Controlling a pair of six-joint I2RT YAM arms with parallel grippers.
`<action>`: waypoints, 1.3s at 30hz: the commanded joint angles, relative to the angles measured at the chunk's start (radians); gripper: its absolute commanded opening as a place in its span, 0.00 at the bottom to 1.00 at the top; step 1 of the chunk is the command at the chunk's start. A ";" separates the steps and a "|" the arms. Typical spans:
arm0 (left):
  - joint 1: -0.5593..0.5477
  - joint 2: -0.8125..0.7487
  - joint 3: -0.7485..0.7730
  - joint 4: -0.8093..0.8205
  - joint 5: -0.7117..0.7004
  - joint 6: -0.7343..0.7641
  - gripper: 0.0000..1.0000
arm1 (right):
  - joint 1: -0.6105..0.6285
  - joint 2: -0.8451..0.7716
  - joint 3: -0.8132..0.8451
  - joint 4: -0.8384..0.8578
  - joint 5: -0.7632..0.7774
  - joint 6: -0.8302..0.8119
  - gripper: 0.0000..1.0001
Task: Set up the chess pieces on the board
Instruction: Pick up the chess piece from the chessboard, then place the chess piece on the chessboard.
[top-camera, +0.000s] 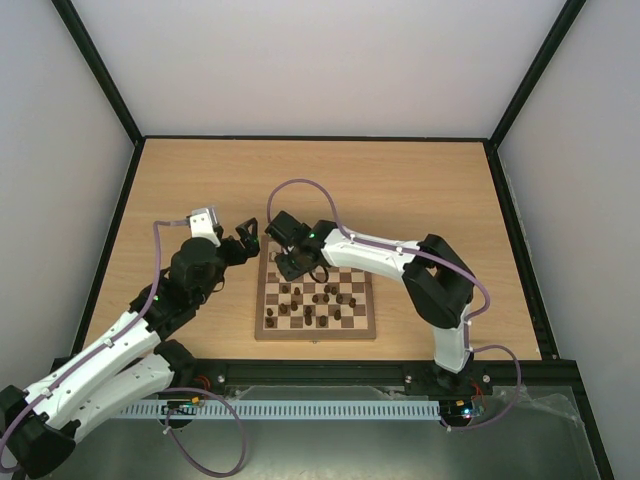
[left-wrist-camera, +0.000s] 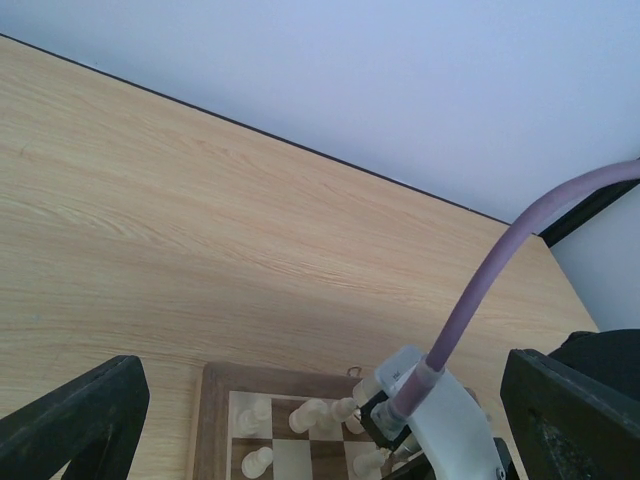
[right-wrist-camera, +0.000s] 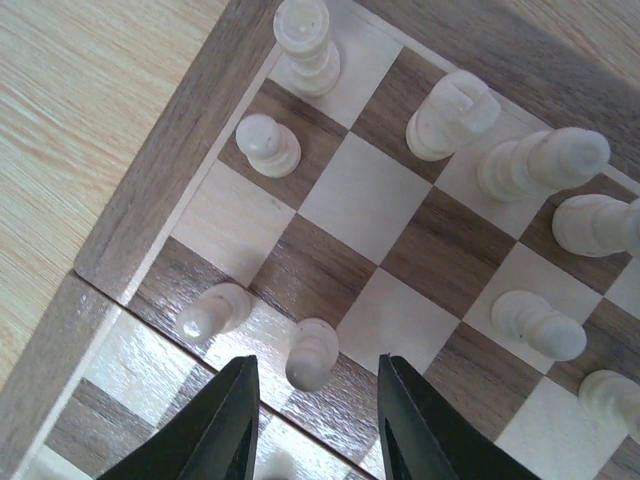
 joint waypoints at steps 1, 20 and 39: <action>0.004 -0.005 -0.009 0.012 -0.021 -0.003 0.99 | 0.006 0.032 0.040 -0.043 -0.010 -0.004 0.32; 0.003 0.003 -0.009 0.019 -0.014 -0.003 0.99 | 0.010 0.051 0.051 -0.060 -0.004 -0.012 0.15; 0.003 0.002 -0.010 0.017 -0.013 -0.002 0.99 | -0.068 0.070 0.077 -0.075 0.079 -0.001 0.12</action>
